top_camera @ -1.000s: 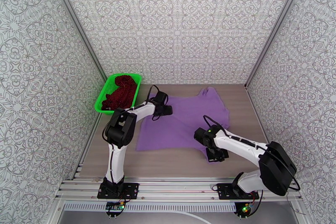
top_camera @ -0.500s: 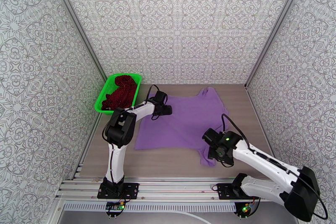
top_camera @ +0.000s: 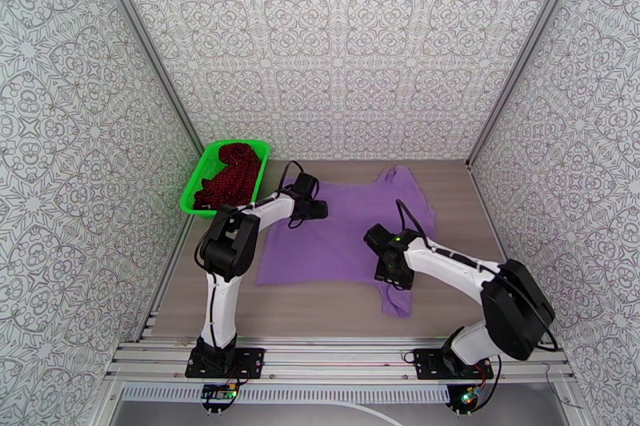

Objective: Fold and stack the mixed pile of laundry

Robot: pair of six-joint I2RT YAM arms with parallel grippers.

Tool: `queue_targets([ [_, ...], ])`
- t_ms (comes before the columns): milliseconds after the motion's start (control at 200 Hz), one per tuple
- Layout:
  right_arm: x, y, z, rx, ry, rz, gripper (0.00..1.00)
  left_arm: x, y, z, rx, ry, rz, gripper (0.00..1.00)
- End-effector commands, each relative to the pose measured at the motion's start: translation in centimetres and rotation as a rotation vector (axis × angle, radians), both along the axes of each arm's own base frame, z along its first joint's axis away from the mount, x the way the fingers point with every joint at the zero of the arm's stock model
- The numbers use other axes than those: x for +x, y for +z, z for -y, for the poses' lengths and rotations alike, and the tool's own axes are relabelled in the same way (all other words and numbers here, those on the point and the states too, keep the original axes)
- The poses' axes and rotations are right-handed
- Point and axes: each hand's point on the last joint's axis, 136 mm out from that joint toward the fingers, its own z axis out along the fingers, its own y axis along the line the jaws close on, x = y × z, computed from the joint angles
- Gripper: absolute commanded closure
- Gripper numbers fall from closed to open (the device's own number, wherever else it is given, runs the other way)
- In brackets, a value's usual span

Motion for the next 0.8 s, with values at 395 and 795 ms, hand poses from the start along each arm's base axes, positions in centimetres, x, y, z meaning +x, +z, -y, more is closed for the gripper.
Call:
queue_targets([
  [395,-0.6,-1.6,2.4,-0.116,-0.040,-0.014,0.98,-3.0,-5.4,-1.9,0.033,-0.004,-0.154,0.21],
  [795,-8.3,-0.4,9.2,-0.098,-0.402,0.073,1.00,-3.5,-6.0,-5.6,0.104,0.071,-0.189,0.23],
])
